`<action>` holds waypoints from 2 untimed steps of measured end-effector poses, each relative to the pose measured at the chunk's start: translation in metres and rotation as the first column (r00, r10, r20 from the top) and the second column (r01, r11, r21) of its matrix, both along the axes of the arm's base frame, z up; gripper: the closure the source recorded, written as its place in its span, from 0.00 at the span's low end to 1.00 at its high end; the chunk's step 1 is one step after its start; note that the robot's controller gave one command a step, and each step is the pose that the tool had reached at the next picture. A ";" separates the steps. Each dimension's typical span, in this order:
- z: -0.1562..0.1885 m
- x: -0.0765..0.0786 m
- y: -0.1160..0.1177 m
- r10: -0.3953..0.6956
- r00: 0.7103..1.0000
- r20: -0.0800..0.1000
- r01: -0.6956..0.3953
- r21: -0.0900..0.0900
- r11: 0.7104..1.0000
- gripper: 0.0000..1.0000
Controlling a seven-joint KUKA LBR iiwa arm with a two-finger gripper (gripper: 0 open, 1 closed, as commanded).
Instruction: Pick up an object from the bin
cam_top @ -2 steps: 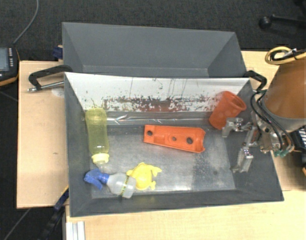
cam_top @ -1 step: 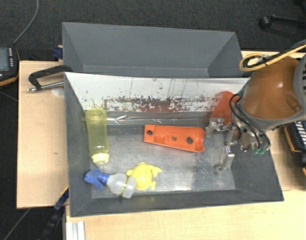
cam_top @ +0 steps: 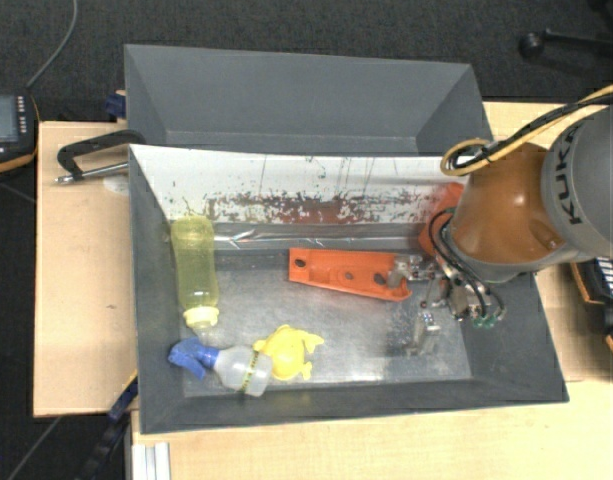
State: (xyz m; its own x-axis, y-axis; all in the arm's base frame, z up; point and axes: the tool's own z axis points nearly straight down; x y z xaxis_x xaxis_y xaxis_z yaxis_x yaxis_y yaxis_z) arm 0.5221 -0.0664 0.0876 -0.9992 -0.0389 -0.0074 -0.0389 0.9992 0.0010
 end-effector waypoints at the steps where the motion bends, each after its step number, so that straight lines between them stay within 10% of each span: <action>1: -0.015 0.047 0.025 0.127 0.992 -0.002 -0.127 -0.002 0.992 0.00; 2: -0.012 0.080 0.035 0.151 0.988 0.010 -0.151 -0.002 0.988 0.00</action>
Offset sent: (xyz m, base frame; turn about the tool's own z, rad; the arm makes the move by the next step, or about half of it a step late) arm 0.0527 0.0432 -0.0176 -0.1044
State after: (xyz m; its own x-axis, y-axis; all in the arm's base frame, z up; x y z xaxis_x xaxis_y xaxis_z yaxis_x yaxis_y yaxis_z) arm 0.6020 -0.0314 0.0761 -0.9817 -0.1896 -0.0169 -0.1896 0.9819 -0.0011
